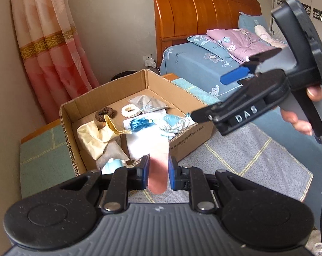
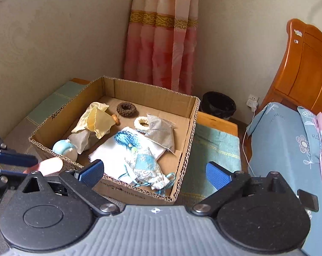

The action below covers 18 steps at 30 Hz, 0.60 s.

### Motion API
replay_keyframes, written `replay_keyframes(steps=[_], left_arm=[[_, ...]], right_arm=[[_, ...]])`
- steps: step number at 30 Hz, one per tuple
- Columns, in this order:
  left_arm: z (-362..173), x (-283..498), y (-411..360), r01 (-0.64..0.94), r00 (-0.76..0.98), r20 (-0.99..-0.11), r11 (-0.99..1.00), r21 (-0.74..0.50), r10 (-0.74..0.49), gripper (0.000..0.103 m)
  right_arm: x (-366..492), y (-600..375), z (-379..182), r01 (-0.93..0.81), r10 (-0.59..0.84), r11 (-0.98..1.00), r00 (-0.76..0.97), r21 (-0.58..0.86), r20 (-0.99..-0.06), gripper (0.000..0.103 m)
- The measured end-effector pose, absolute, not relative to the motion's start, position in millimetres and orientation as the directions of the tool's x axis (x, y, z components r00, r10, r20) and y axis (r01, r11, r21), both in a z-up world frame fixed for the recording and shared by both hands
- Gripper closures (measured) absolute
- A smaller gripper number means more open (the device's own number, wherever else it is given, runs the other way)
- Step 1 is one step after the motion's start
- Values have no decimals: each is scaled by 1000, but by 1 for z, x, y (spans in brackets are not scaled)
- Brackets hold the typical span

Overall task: Organize soft objects
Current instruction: 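Open the left gripper over the box to drop the pink strip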

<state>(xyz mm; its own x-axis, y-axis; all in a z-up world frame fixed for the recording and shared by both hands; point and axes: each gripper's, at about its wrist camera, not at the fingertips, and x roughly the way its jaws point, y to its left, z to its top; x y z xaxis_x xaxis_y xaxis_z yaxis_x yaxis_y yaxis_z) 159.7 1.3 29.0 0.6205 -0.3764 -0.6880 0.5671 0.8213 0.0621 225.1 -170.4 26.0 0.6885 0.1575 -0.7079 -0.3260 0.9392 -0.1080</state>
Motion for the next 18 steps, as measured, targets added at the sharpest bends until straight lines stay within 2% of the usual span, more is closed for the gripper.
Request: replay_keyframes(steps=[7,18], left_arm=[[43,194,-11,558,645,-667,826,79,-373,86],[40,278,-36,506,658,-687,856,101,-308,86]], right_arm=[[214,-173,14,-246,95,965,643,-87,-760,0],[203,-172,8,-211,76,974,644,-82,-762,0]])
